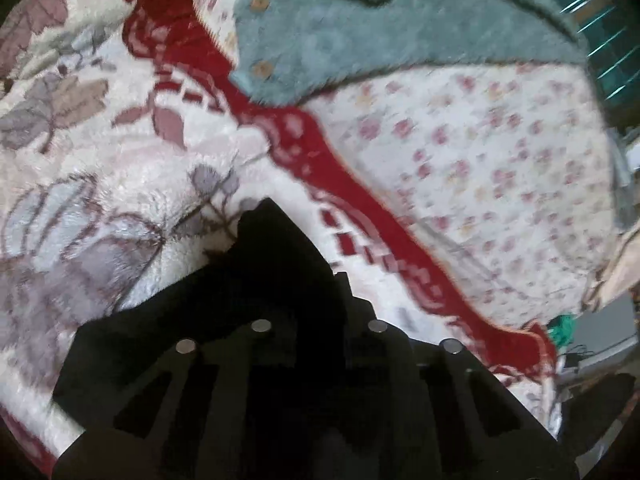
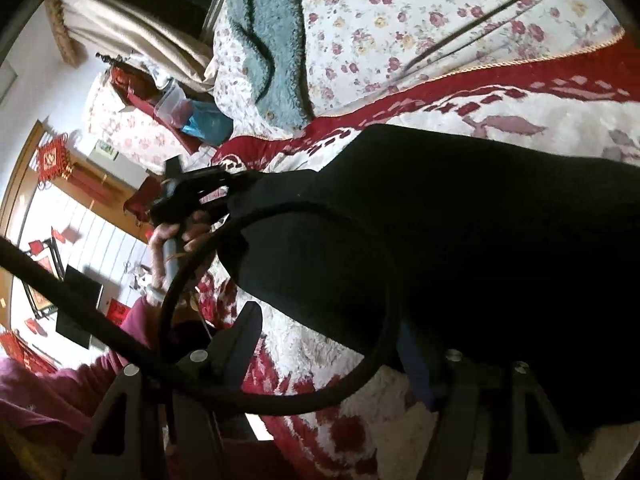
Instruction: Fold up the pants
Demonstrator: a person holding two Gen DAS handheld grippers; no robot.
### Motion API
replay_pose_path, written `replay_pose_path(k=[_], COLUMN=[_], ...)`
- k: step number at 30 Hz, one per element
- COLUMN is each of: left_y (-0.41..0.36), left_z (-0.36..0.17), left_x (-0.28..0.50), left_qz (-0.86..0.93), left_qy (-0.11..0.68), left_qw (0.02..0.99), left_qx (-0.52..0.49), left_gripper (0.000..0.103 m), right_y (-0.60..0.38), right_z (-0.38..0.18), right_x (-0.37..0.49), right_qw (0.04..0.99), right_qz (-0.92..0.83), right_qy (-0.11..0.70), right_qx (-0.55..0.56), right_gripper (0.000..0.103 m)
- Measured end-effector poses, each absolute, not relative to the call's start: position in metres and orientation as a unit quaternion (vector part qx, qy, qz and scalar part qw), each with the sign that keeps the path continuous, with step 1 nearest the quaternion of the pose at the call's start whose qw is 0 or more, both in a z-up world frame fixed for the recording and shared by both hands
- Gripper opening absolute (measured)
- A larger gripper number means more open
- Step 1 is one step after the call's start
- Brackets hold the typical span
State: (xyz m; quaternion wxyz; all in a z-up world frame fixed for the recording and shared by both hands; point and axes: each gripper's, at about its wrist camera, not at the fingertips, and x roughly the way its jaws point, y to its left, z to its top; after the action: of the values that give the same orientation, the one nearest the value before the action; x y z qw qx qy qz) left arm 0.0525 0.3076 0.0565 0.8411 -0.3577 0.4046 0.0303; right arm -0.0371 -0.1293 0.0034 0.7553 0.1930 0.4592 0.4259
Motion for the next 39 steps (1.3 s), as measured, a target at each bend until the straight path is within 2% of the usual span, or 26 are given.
replay_pose_path(k=[5,9,15,17,21,24,31,34,39], left_y=[0.307,0.324,0.335,0.343,0.35,0.345,0.33,0.325,0.324], left_z=[0.109,0.12,0.047,0.037,0.047,0.058,0.053,0.047,0.038], left_x=[-0.005,-0.052,-0.049,-0.057,-0.073,-0.085,-0.098,-0.098,-0.084], left_qz=[0.021,0.061,0.133,0.129,0.13,0.127,0.117,0.099,0.077], left_qy=[0.341,0.327,0.45,0.442,0.411,0.391,0.4,0.407,0.428], left_qw=[0.868,0.873,0.821,0.812,0.813,0.825,0.813,0.809,0.807], left_qx=[-0.361,-0.356,-0.326,-0.359,-0.391,-0.389,-0.407,-0.412,-0.399], left_gripper=[0.012,0.012,0.016,0.02,0.051,0.058,0.059,0.059,0.059], right_y=[-0.139,-0.147,-0.145,-0.141,-0.129,-0.107,-0.003,0.047,0.141], right_z=[0.009,0.013,0.009,0.012,0.022,0.038,0.083,0.086,0.073], right_x=[-0.046,-0.052,-0.054,-0.057,-0.057,-0.046,0.008,0.031,0.06], right_qw=[0.761,0.763,0.762,0.763,0.763,0.765,0.758,0.741,0.701], right_qz=[0.421,0.42,0.413,0.415,0.43,0.452,0.51,0.532,0.569], right_qy=[0.455,0.448,0.455,0.456,0.452,0.437,0.402,0.408,0.429], right_qx=[0.19,0.202,0.203,0.194,0.17,0.141,0.054,0.034,-0.012], right_gripper=[0.064,0.064,0.064,0.064,0.067,0.067,0.07,0.073,0.074])
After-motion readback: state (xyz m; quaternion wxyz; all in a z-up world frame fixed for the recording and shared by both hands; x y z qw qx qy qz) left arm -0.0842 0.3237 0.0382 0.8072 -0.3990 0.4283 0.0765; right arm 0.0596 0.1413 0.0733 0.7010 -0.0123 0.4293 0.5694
